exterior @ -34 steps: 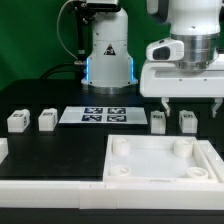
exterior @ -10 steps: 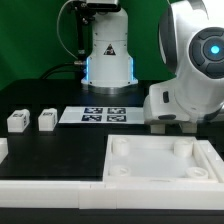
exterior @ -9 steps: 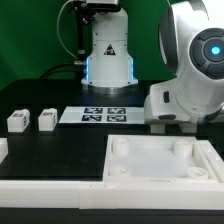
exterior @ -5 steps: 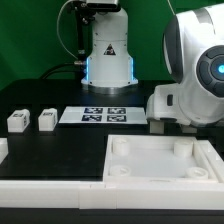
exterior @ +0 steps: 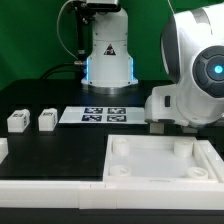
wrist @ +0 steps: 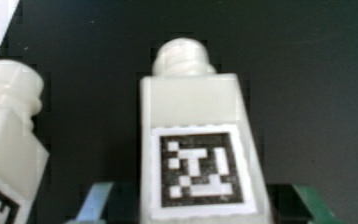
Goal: Assemble one leg
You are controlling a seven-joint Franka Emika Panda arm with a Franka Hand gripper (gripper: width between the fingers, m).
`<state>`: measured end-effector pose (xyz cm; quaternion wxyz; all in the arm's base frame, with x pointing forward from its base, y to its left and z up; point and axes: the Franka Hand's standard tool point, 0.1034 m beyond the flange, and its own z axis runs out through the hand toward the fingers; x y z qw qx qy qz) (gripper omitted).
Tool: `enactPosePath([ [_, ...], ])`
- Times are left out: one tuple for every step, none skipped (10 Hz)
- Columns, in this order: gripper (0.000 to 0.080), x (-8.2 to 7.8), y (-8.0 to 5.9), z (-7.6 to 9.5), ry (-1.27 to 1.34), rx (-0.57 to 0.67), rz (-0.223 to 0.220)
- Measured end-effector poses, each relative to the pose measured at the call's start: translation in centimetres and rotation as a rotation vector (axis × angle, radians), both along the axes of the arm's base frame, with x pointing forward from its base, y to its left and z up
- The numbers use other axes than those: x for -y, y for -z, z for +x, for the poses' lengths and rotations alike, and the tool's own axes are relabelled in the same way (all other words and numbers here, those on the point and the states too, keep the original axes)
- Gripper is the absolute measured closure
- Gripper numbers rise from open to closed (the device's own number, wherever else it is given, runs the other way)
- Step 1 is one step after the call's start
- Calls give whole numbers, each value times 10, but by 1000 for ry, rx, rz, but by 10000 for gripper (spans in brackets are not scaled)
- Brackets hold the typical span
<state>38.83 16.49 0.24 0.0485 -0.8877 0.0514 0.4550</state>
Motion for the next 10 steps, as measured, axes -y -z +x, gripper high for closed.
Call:
enactPosePath([
  [508, 2, 0, 1, 4, 0, 3],
  [508, 2, 0, 1, 4, 0, 3],
  [508, 2, 0, 1, 7, -1, -1],
  [508, 3, -1, 1, 11, -2, -6],
  [508, 5, -6, 2, 14, -8, -9],
  [508, 9, -21, 3, 18, -33, -15],
  [508, 15, -45, 9, 25, -57, -26],
  [508, 18, -64, 14, 27, -71, -55],
  [508, 18, -85, 21, 14, -78, -54],
  [507, 20, -97, 24, 15, -96, -56],
])
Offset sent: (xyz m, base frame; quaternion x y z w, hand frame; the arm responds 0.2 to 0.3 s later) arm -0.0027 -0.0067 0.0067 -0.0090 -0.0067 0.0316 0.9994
